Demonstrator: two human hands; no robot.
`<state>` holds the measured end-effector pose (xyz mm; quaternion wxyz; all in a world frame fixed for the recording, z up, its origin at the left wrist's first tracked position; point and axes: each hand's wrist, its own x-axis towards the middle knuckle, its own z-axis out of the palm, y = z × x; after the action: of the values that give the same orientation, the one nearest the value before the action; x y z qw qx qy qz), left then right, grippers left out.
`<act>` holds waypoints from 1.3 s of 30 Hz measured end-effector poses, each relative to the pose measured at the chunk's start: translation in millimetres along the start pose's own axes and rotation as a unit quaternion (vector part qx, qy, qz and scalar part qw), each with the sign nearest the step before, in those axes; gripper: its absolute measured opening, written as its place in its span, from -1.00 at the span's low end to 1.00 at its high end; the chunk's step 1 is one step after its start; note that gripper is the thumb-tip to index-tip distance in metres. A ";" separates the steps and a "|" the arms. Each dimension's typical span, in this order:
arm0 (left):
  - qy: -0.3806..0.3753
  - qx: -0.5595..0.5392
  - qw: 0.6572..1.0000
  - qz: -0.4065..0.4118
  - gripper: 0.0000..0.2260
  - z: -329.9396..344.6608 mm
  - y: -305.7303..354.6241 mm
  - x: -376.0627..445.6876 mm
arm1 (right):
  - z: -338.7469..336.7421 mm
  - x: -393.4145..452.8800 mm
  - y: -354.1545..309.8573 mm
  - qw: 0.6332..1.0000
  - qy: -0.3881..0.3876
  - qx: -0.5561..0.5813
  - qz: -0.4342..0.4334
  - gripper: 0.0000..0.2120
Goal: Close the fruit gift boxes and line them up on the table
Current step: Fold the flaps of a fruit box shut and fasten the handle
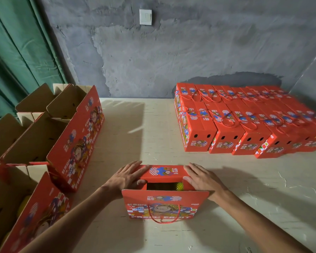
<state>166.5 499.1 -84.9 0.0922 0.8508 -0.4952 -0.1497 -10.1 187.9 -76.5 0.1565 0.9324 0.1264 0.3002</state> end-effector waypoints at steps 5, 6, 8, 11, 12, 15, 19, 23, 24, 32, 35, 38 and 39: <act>-0.028 0.025 0.999 0.014 -0.42 -4.3 0.3 -2.0 | 1.9 -16.2 -4.9 0.998 -0.050 0.031 0.037 -0.57; -0.028 0.028 0.999 0.017 -0.44 -4.1 0.5 -1.8 | 1.6 -18.3 -6.0 0.997 -0.051 0.040 0.041 -0.62; -0.024 0.038 0.999 0.024 -0.49 -2.8 1.1 -1.3 | -1.2 -14.4 -9.1 0.990 -0.086 0.073 0.087 -0.60; -0.008 0.041 0.999 0.029 -0.52 0.5 0.0 -0.7 | -2.3 -20.3 -6.0 0.950 -0.216 0.170 0.148 -0.53; -0.001 0.029 0.999 0.030 -0.52 2.0 -1.5 -0.2 | -2.7 -23.9 -4.3 0.928 -0.245 0.223 0.174 -0.51; 0.006 -0.030 0.999 0.022 -0.47 13.4 -5.0 3.1 | -5.1 -24.1 -6.8 0.864 -0.227 0.359 0.271 -0.53; 0.040 -0.119 0.991 -0.036 -0.44 28.6 -6.5 9.0 | -2.6 -23.9 -13.6 0.824 -0.211 0.423 0.311 -0.58; 0.101 -0.179 0.979 -0.010 -0.40 28.8 -8.0 6.7 | 0.2 -28.2 -13.4 0.848 -0.236 0.389 0.273 -0.57; 0.128 -0.210 0.969 -0.021 -0.34 29.6 -6.9 5.9 | 1.3 -29.6 -14.2 0.846 -0.232 0.394 0.274 -0.57; 0.143 -0.493 0.838 -0.184 -0.15 39.2 10.4 1.1 | 13.5 -37.5 -17.6 0.814 -0.193 0.448 0.315 -0.57; 0.155 -0.497 0.836 -0.172 -0.31 39.1 9.5 1.1 | 12.1 -38.0 -17.7 0.796 -0.197 0.470 0.326 -0.56; 0.172 -0.516 0.823 -0.163 -0.32 37.1 10.2 -1.8 | 10.3 -35.1 -18.9 0.783 -0.201 0.482 0.337 -0.57; 0.172 -0.525 0.817 -0.162 -0.30 37.4 10.3 -2.4 | 8.9 -33.9 -19.3 0.778 -0.203 0.486 0.342 -0.58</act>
<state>144.1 495.7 -116.4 0.5832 0.7530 -0.1724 -0.2511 -34.2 192.5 -108.1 -0.4084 0.9059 -0.1060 0.0366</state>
